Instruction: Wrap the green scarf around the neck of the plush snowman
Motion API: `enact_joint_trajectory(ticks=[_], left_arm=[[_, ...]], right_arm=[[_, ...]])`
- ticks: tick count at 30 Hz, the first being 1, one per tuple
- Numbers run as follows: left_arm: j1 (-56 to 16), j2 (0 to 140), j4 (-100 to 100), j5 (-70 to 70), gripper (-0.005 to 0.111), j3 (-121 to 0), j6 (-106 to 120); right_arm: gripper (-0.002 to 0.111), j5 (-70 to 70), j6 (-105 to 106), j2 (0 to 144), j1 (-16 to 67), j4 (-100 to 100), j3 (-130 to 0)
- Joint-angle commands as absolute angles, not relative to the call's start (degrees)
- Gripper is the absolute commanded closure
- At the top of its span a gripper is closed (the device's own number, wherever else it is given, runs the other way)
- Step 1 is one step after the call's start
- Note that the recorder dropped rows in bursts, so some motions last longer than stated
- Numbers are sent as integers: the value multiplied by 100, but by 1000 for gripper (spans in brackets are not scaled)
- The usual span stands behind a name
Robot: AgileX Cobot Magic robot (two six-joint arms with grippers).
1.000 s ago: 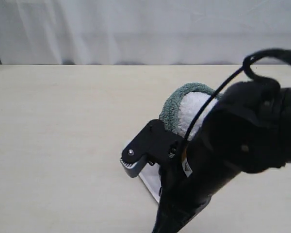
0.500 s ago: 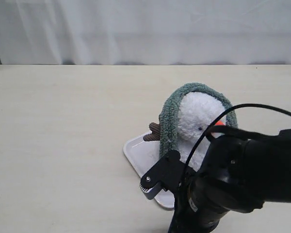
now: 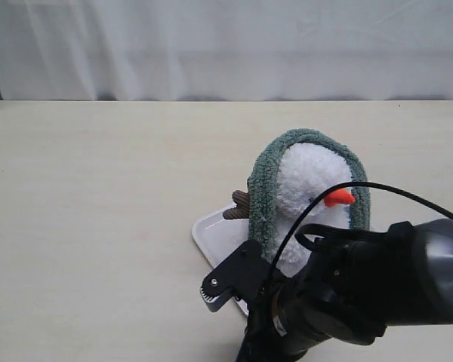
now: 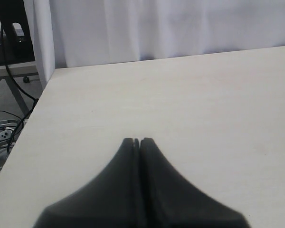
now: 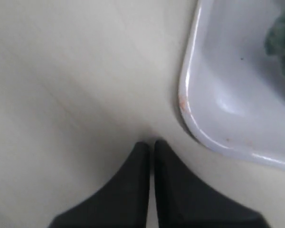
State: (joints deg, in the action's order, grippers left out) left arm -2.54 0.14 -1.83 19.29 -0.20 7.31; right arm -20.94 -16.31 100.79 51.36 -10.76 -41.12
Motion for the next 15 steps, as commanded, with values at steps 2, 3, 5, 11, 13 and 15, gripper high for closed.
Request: enact_joint_trajectory(ticks=[2,3,5,11,13,15], left_arm=[[-226,0,-213,1850,107,0,739],[-226,0,-213,1850,107,0,739],[-226,0,-213,1850,107,0,739],[-226,0,-213,1850,107,0,739],[-226,0,-213,1850,107,0,739],[-226,0,-213,1850,107,0,739]], right_arm=[[104,-2270,-1679,10446,5121,-1418,-4508],[104,-2415,-1679,10503,5121,-1466,-4624],[104,-2597,-1679,10572,5121,-1567,-4834],[104,-2948,-1695,10585,5121,-1568,-5300],[104,-3071,-1671,10545,5148,-1556,-5312],[104,-2946,-1661,10391,5240,-1615,-5131]])
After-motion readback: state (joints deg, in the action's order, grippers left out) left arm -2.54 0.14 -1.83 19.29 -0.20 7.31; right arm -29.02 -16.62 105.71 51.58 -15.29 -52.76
